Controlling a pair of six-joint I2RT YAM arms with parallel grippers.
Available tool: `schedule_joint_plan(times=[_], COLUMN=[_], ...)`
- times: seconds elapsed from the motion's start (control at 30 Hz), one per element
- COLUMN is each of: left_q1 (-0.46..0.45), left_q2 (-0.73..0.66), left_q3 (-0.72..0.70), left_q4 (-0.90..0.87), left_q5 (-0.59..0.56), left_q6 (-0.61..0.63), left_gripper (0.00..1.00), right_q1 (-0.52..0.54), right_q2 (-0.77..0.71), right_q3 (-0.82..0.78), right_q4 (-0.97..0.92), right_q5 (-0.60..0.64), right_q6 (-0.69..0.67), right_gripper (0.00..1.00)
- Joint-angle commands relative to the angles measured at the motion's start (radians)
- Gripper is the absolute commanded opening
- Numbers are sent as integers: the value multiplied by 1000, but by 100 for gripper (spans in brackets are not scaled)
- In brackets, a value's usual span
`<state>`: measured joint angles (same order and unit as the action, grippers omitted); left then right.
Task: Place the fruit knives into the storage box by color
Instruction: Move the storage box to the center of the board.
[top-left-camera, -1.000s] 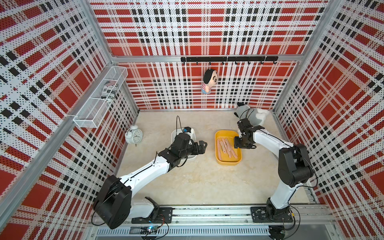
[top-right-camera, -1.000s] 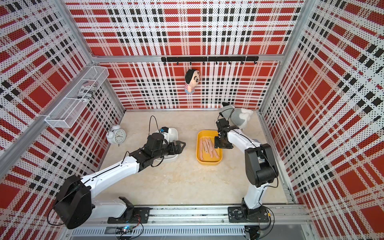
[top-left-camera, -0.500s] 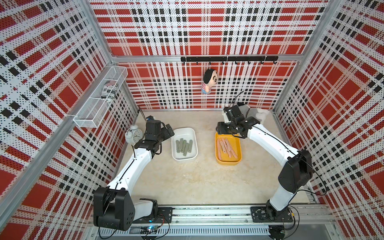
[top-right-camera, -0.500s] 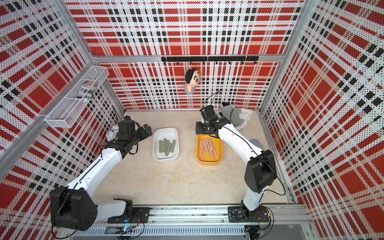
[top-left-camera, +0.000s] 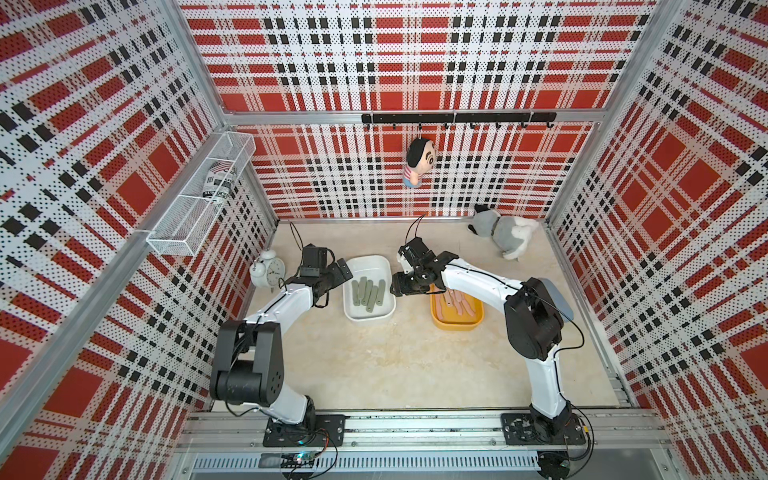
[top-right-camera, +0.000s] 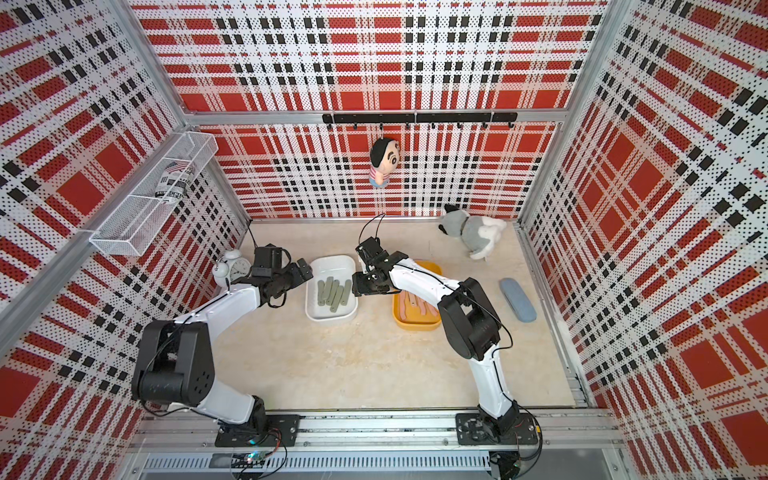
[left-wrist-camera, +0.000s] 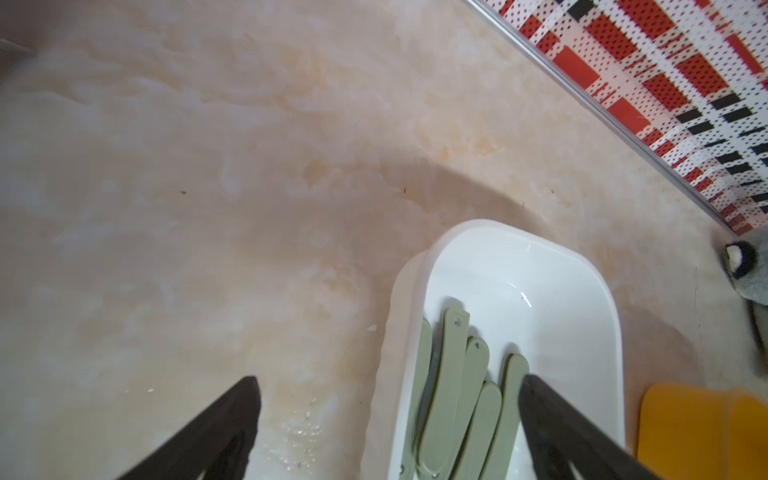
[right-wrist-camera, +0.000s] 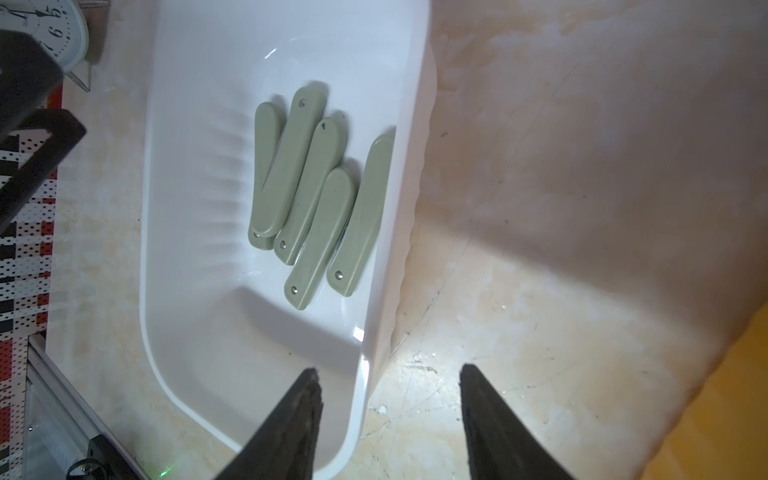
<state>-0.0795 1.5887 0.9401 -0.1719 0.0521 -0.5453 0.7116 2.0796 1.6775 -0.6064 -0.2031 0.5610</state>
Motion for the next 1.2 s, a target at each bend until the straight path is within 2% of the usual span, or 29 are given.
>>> schedule_joint_plan(times=[0.0, 0.2, 0.4, 0.7, 0.8, 1.17], left_q1=[-9, -33, -82, -159, -215, -307], left_q2=[46, 107, 122, 147, 157, 138], left_q3=[-2, -3, 4, 0, 2, -9], left_q4=[87, 174, 213, 256, 264, 297], left_q5=[72, 128, 153, 154, 148, 121], left_q6=[-4, -21, -29, -72, -89, -167], left_gripper=[99, 99, 98, 98, 98, 98], right_q1=[0, 0, -11, -129, -174, -249], right_q2=[10, 22, -33, -217, -281, -408], right_q3=[27, 34, 7, -144, -191, -249], right_q4=[30, 24, 3, 14, 11, -50], right_q5=[-16, -13, 42, 80, 90, 131], right_q6=[19, 15, 4, 0, -39, -87], right_gripper=[57, 56, 56, 54, 54, 55])
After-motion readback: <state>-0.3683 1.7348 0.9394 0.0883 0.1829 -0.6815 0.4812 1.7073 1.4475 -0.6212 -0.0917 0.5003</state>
